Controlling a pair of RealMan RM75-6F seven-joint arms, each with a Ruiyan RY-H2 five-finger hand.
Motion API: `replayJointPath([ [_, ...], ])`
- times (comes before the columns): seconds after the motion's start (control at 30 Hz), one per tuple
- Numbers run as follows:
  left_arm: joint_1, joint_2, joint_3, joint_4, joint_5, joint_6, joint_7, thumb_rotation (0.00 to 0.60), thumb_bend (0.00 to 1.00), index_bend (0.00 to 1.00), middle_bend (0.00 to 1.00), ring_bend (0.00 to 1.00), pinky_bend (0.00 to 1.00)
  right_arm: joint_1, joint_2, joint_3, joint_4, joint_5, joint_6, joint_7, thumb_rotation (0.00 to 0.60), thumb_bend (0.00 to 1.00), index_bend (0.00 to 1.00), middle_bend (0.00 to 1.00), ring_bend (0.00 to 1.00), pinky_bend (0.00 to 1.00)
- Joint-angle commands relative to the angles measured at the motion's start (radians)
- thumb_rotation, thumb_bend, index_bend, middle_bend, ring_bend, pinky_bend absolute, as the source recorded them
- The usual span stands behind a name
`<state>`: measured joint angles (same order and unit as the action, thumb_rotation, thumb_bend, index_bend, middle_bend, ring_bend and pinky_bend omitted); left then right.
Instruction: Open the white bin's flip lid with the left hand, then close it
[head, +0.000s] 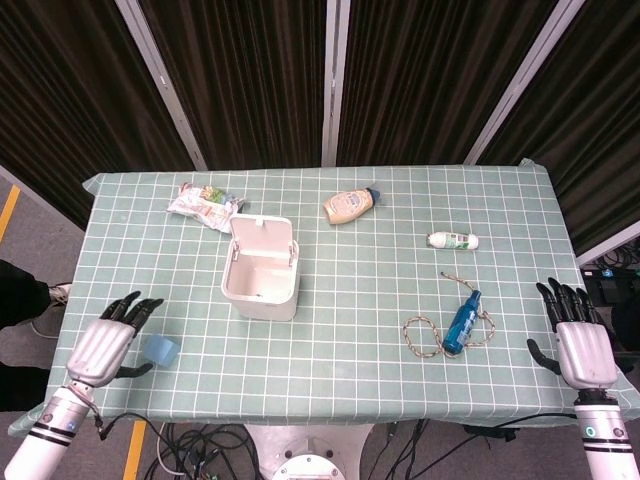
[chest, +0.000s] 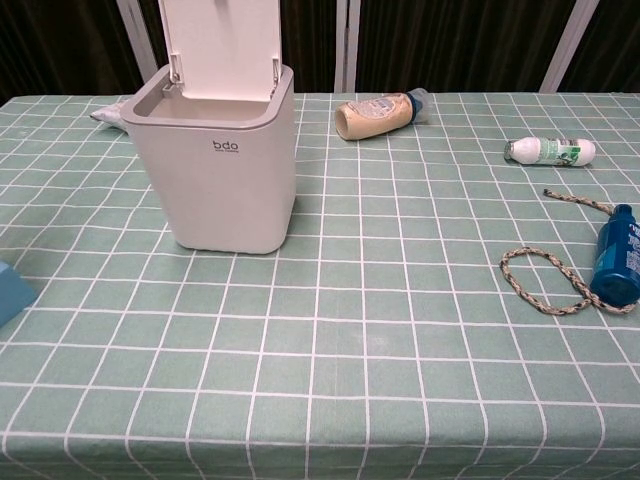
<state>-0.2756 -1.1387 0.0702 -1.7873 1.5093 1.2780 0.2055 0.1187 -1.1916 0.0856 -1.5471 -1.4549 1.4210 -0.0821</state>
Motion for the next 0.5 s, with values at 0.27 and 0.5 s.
replayJointPath([
  [0.27,-0.007,-0.119,0.02,0.145,0.015,-0.068,-0.066,0.6,0.09,0.15,0.19,0.07,0.22,0.009,0.013,0.001,-0.037,0.003,-0.007,-0.033,0.6,0.21,0.0,0.0,0.0,0.0],
  [0.5,-0.028,-0.163,0.005,0.205,0.008,-0.102,-0.069,0.6,0.19,0.19,0.22,0.09,0.25,0.007,0.009,0.001,-0.027,0.007,-0.004,-0.026,0.6,0.21,0.0,0.0,0.0,0.0],
])
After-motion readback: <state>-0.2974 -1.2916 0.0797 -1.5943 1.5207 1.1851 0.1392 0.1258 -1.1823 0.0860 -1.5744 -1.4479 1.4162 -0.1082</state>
